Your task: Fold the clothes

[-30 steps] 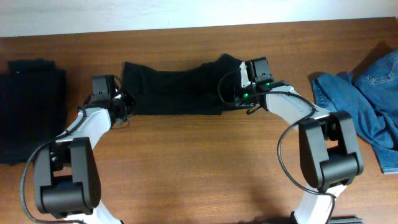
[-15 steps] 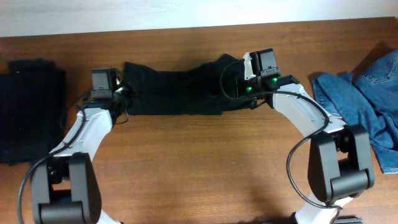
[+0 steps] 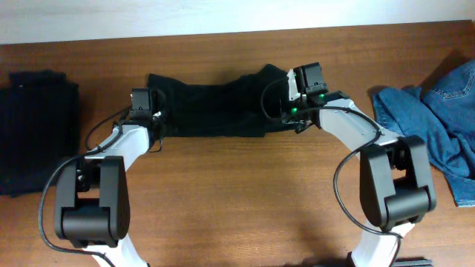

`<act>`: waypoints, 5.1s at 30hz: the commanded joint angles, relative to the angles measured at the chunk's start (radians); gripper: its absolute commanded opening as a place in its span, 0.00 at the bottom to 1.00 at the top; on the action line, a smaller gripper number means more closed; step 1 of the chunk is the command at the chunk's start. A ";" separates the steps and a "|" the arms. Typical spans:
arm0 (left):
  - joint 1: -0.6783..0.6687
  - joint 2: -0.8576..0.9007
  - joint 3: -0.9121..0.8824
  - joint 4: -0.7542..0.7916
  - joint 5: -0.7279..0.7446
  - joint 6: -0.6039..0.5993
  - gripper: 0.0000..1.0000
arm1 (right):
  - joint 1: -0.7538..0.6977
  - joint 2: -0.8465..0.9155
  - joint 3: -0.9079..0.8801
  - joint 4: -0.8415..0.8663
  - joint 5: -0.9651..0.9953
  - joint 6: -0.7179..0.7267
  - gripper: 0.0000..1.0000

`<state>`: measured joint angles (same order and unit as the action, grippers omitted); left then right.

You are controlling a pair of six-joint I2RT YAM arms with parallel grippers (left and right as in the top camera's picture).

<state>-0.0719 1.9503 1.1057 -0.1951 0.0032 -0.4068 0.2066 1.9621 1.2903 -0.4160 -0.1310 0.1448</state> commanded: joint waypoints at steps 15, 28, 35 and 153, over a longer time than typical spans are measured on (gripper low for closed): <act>0.000 0.045 0.003 -0.208 -0.026 0.020 0.01 | 0.008 0.053 0.003 -0.230 0.111 -0.006 0.04; -0.074 0.041 0.003 -0.285 -0.027 0.019 0.01 | 0.009 -0.005 0.003 -0.312 0.106 0.000 0.04; -0.134 0.041 0.003 -0.359 -0.029 0.019 0.01 | 0.011 -0.010 -0.010 -0.374 0.125 0.021 0.04; 0.023 -0.093 0.058 -0.543 0.178 -0.044 0.70 | -0.029 -0.085 -0.208 -0.036 0.037 -0.040 0.04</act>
<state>-0.0490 1.8698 1.1732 -0.7292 0.1314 -0.4625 0.1806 1.8675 1.0935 -0.4576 -0.0811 0.1051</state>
